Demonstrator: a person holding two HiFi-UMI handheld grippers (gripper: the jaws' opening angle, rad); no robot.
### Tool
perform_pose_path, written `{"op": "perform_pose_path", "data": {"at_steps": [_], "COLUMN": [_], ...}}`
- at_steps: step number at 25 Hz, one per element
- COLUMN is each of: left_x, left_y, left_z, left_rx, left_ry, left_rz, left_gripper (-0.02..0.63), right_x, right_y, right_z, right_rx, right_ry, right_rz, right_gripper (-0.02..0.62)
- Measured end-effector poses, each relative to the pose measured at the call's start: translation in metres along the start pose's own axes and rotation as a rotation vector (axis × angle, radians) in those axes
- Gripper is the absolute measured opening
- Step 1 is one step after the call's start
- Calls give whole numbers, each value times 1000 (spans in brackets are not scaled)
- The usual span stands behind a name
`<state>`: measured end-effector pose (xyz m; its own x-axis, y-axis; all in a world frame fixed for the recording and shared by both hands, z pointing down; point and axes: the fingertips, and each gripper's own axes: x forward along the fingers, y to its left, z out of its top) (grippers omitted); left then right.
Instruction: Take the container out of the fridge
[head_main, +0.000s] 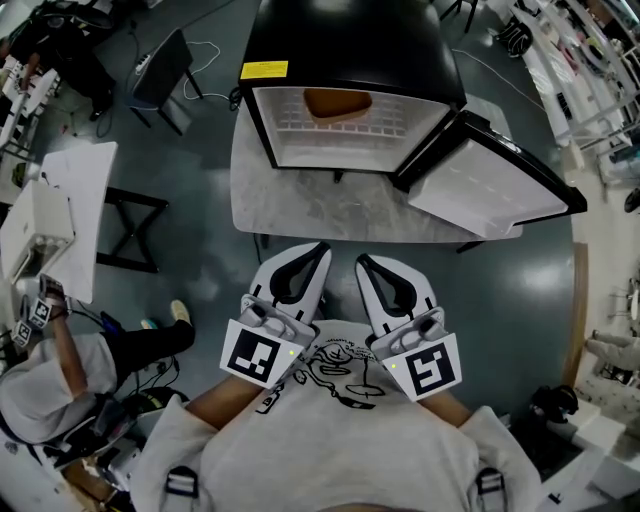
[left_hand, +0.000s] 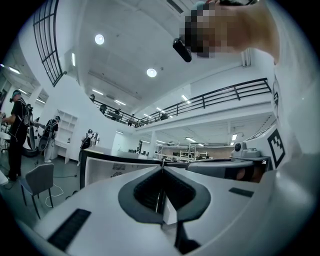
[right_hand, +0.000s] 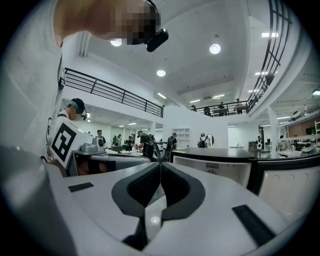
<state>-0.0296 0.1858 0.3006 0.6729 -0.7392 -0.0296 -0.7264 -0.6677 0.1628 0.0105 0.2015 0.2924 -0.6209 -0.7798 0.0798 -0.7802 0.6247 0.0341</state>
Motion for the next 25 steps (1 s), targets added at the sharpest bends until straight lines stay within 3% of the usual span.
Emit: {"op": "perform_pose_path", "data": {"at_steps": [12,25], "left_x": [18,23], "left_y": [38,48], "left_z": [4,8], "left_rx": [-5,-14], "left_ry": [2,-1], "left_rz": [-23,-24], "left_gripper": [17,17], "right_x": [42,53], "right_y": [-11,-13], "right_z": [-1,1], "right_rx": [2,3], "right_ry": [0,10], "right_rz": [-23,-25], "right_gripper": [29,28]}}
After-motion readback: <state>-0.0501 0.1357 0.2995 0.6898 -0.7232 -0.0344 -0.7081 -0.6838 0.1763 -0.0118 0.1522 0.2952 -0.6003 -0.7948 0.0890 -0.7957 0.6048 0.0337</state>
